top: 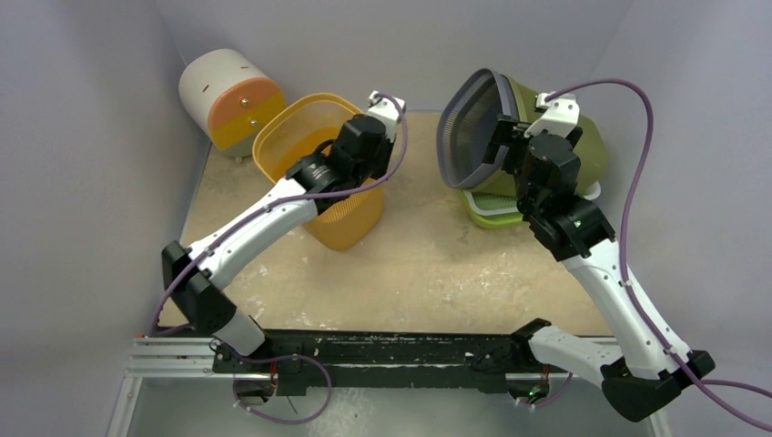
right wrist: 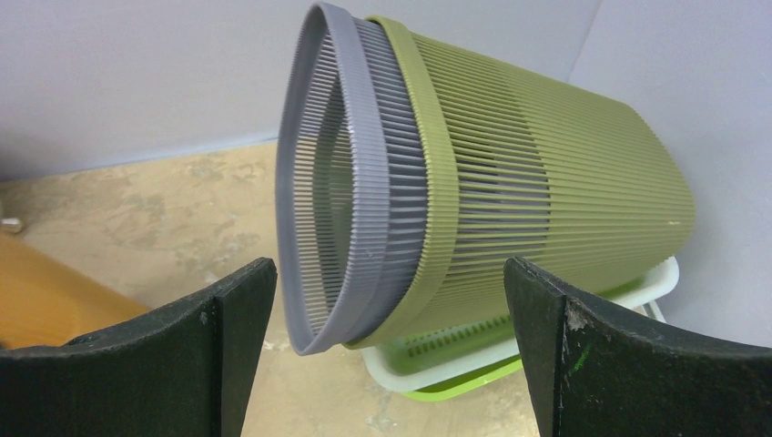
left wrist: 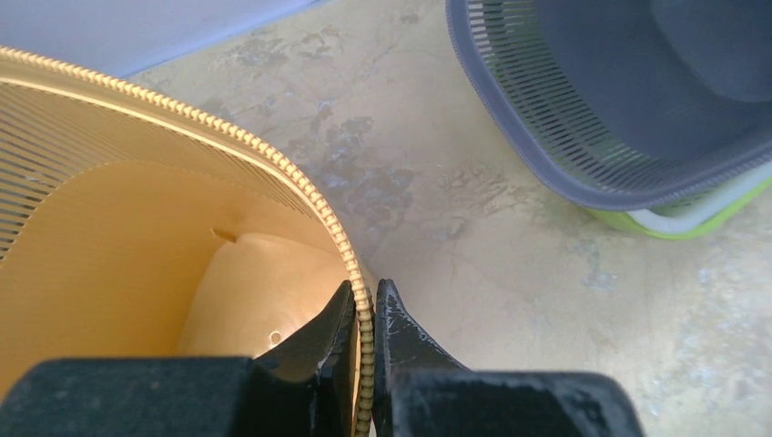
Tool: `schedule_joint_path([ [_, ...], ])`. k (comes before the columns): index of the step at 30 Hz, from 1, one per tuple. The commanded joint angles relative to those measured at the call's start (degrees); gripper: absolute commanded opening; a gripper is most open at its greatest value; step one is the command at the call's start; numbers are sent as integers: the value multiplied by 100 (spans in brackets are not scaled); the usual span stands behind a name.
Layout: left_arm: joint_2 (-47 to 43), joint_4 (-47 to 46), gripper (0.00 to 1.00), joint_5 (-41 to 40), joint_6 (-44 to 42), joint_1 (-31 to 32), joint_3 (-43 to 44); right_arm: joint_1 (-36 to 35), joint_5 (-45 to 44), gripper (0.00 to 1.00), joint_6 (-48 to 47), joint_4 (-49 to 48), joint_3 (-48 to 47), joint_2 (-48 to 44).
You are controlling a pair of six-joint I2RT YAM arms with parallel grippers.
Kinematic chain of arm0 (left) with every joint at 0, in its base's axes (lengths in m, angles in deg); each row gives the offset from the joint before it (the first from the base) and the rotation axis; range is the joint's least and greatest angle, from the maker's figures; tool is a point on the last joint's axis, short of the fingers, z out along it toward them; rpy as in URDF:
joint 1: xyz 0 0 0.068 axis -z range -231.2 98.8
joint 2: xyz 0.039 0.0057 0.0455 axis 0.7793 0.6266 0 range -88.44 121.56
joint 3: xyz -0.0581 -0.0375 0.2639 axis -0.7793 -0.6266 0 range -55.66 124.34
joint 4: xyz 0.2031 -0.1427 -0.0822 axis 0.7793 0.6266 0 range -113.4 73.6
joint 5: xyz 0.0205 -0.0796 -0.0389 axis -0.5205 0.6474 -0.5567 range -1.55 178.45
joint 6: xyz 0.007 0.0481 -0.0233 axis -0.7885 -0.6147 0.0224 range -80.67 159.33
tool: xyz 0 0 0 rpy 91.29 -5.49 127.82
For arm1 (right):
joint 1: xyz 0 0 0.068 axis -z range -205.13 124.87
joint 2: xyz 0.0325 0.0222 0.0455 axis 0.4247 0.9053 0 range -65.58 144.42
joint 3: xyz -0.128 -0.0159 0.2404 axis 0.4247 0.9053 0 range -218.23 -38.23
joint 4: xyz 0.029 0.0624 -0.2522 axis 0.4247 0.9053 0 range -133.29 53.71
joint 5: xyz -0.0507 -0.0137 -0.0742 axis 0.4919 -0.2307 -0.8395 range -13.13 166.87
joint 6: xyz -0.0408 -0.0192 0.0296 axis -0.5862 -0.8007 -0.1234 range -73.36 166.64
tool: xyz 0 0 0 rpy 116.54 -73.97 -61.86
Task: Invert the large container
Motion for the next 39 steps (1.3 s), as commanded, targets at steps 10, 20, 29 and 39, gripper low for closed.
schedule_joint_path([
  [10,-2718,-2947,0,745,1831,-26,-2019,601,25,96,49,-114,321,-212],
  [20,-3668,-4961,0,791,3115,-325,-3788,713,58,96,-41,-93,308,-324],
  [29,-3613,-6483,0,1974,4896,-1375,-5415,722,78,95,-61,-44,356,-497],
  [39,-4002,-7006,0,2960,5612,-2557,-6659,731,207,95,-5,-61,394,-500],
])
